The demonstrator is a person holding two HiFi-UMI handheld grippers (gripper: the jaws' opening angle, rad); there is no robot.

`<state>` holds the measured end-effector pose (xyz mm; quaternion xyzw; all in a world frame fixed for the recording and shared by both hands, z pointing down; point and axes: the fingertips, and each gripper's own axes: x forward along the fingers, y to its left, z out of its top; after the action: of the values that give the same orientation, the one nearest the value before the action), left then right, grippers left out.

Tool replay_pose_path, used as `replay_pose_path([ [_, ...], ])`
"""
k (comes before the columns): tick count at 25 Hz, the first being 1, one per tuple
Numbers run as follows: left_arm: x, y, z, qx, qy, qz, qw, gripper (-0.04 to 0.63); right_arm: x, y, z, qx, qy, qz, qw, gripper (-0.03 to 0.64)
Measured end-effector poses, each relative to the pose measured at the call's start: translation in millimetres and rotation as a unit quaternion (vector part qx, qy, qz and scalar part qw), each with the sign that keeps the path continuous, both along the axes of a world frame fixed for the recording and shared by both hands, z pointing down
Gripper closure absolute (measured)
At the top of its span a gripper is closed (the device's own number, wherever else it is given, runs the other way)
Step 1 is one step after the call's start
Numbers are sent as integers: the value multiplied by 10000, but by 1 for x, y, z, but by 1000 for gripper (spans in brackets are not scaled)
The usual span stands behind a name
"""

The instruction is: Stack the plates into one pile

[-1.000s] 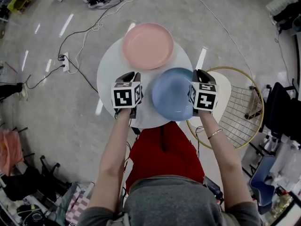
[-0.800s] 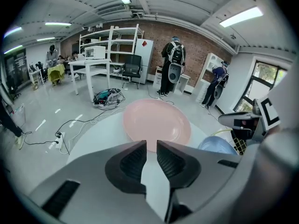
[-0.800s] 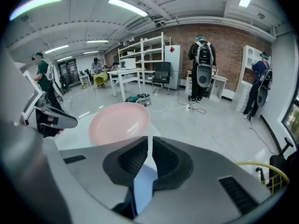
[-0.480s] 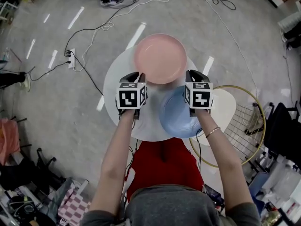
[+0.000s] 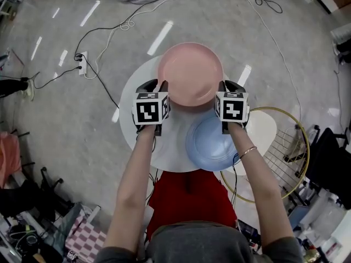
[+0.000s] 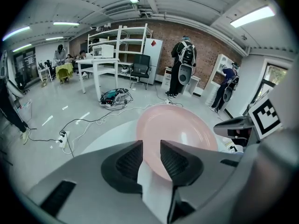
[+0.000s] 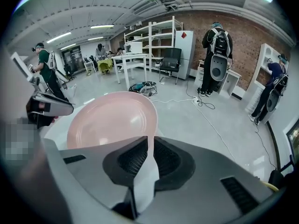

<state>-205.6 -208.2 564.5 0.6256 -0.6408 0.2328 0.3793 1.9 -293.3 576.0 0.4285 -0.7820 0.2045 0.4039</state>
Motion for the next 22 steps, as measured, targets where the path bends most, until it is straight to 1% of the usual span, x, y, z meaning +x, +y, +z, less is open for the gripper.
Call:
replay_pose_path([
  [6, -10, -14, 13, -117, -99, -162, 9998, 465, -6, -13, 13, -177, 58, -21, 9998, 566],
  [9, -14, -17, 17, -147, -89, -226, 9996, 463, -7, -20, 16, -213, 89, -38, 9997, 544],
  [13, -20, -19, 21, -212, -16, -302, 9993, 460, -11, -24, 20, -368, 91, -33, 9993, 512],
  [16, -22, -19, 28, -329, 86, -307, 9989, 461, -13, -25, 23, -477, 136, -41, 9988, 508],
  [20, -22, -21, 36, -444, 283, -383, 9979, 462, -14, -24, 29, -559, 343, -106, 9978, 508],
  [22, -23, -22, 39, -507, 301, -441, 9973, 476, -12, -24, 29, -569, 436, -87, 9974, 508],
])
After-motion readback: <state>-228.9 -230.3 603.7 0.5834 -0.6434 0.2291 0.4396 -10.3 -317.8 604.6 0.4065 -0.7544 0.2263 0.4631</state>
